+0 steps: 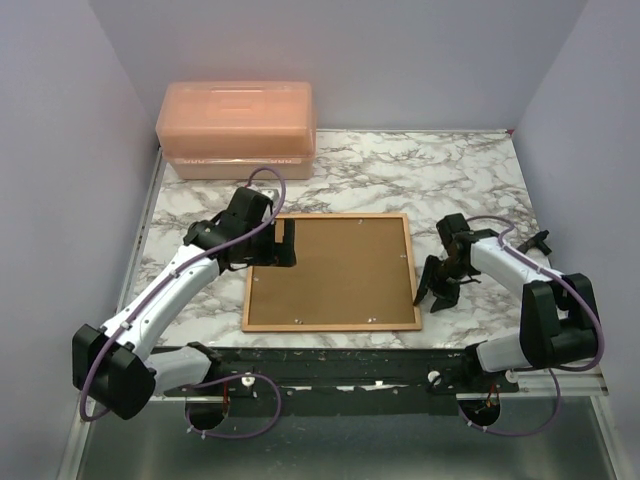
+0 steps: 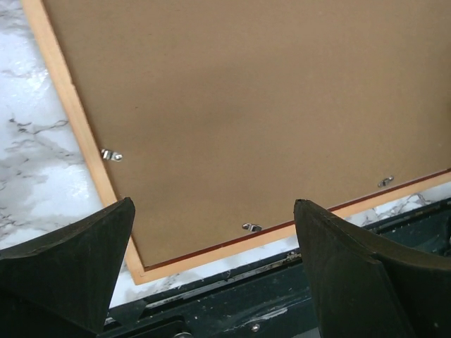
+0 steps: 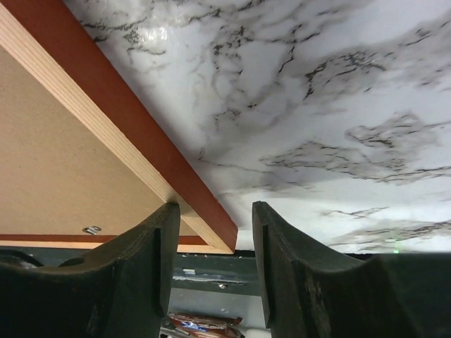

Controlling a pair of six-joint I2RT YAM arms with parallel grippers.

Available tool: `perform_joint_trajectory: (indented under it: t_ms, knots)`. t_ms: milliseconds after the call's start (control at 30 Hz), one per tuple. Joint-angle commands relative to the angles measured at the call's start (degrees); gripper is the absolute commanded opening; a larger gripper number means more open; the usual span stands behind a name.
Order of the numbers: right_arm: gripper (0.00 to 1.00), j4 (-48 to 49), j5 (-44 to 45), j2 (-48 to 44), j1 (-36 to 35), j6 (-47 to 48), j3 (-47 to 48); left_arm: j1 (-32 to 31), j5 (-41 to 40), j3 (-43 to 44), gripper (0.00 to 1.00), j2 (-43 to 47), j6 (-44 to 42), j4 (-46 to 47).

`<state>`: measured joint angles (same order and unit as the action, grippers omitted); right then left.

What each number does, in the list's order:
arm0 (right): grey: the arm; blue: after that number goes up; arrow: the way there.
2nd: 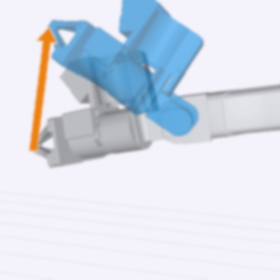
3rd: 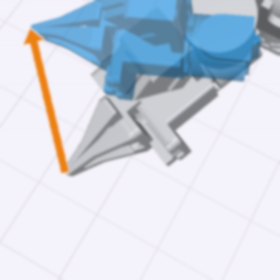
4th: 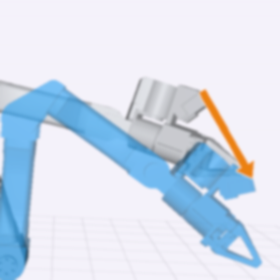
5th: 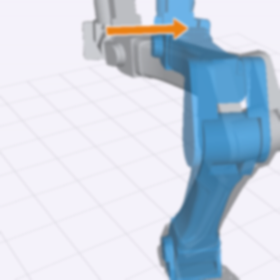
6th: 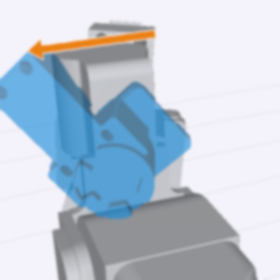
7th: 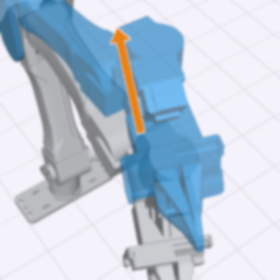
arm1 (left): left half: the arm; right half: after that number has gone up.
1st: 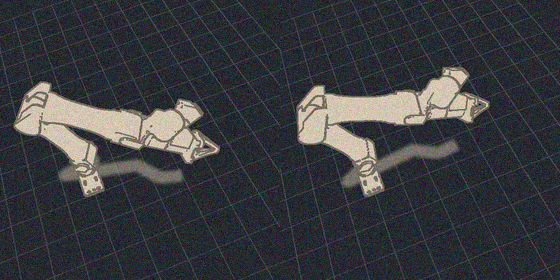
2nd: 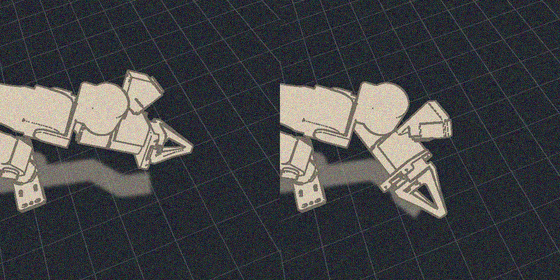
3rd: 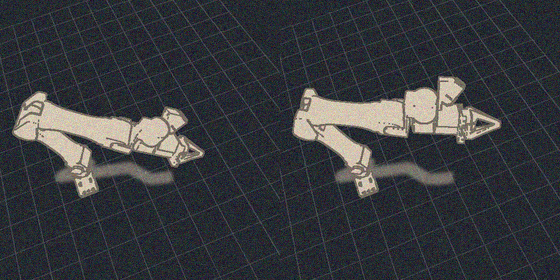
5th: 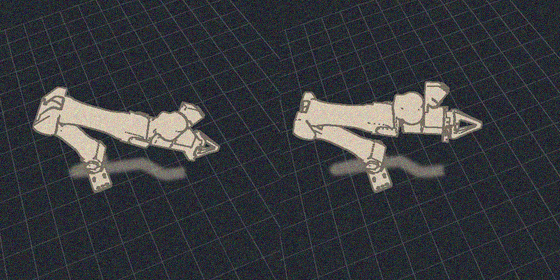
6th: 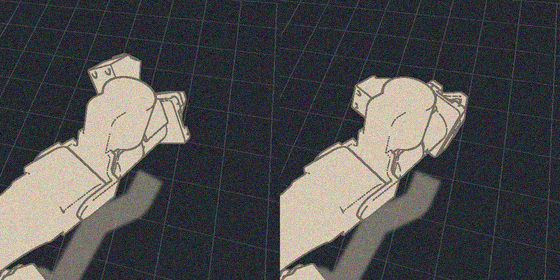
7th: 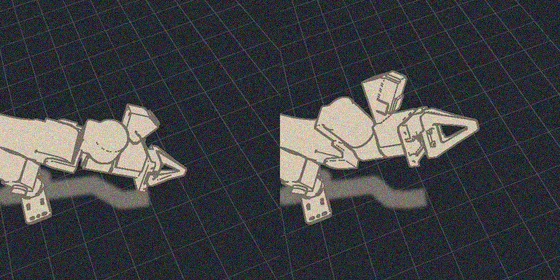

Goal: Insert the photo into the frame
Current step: Install the photo frame at the center of the board.

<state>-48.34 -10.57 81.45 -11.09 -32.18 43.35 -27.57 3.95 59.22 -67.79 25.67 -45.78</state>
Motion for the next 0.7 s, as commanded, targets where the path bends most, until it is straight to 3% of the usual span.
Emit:
perform_joint_trajectory:
  t_ms: [0,233,433,667]
  knots:
    - [0.51,0.3,-3.2,-0.1,-1.7,-1.3,-2.3,-4.1,1.0,-1.1,0.99,1.6,-1.3,3.7]
    - [0.52,1.0,-2.4,1.5,-3.6,-1.3,-1.5,-10.5,-1.7,-1.3,0.98,0.8,-2.6,4.7]
    - [0.60,1.4,-4.2,0.7,-3.8,-0.7,-1.2,-14.3,-0.8,-3.1,0.98,-0.6,-3.0,6.6]
    - [0.77,1.4,-7.2,-1.8,-4.3,-0.3,-0.3,-17.6,-1.5,-3.6,0.98,-2.7,-2.7,7.4]
